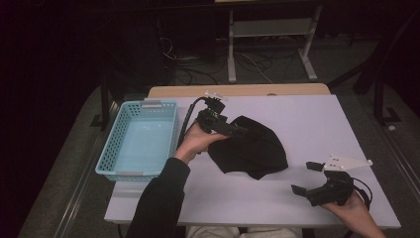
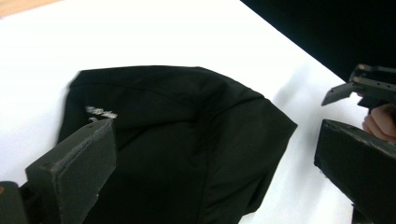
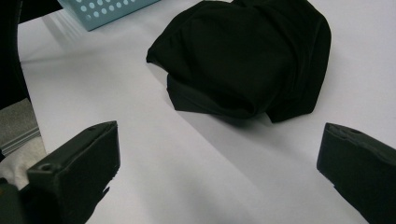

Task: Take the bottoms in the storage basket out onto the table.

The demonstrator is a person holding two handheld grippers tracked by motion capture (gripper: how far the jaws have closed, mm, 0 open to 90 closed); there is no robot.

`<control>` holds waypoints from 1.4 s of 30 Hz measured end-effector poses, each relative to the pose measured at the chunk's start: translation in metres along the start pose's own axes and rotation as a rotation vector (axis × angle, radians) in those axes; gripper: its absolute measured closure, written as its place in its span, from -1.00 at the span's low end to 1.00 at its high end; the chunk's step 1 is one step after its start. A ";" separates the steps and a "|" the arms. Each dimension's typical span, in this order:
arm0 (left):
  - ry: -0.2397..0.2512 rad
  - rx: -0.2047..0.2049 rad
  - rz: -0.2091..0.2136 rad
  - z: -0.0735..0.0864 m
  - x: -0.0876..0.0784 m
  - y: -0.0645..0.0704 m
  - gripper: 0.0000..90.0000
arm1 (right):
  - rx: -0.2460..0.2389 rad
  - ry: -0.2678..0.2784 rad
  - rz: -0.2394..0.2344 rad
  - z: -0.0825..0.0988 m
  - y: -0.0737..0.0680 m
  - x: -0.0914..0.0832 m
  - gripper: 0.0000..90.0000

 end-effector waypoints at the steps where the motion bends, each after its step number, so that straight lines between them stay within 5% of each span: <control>1: 0.003 -0.001 -0.003 0.001 -0.002 -0.001 -1.00 | 0.000 -0.001 0.000 0.000 0.000 0.000 -1.00; 42: 0.090 -0.008 -0.128 0.052 -0.083 -0.036 -1.00 | 0.005 -0.008 0.002 0.001 -0.001 0.002 -1.00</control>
Point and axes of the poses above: each handheld gripper's, and its own axes: x roughly forward along the jaws, z roughly out of its underside, y roughly to its right, the point moved 6 cm from there along x, roughly forward along the jaws, and after that the axes turned 9 degrees about -z, right-handed, at the moved point
